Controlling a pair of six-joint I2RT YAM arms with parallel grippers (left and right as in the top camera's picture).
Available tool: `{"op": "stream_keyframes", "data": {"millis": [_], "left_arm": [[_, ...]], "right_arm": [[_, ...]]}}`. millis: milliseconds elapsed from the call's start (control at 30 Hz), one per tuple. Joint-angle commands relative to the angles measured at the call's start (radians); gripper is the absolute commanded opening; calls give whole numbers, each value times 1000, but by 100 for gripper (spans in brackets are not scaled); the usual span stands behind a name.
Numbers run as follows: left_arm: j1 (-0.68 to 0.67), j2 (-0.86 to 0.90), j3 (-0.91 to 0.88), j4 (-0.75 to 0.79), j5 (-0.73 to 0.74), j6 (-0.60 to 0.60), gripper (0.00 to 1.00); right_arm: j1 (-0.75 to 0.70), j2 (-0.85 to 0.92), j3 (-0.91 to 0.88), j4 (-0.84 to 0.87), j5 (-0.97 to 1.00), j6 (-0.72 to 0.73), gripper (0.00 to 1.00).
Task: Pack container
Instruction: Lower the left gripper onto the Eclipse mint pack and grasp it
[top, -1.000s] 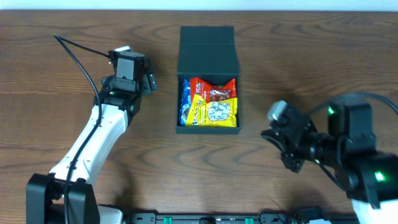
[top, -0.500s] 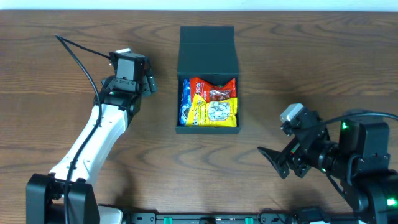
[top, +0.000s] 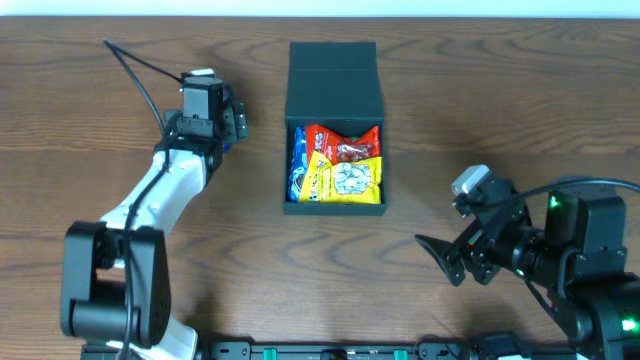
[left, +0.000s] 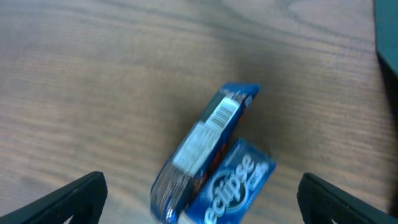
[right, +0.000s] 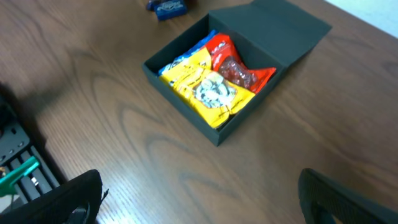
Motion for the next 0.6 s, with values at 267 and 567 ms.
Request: {"op": "stream_keyframes", "data": {"millis": [267,567], "left_arm": [[72,162,16,119,62,52,100],[109,190,16,129,63,52,100]], "right_arm": [[-9,-2,2,-2,3,11,99],[-9,-2,2,-2,3,11,99]]}}
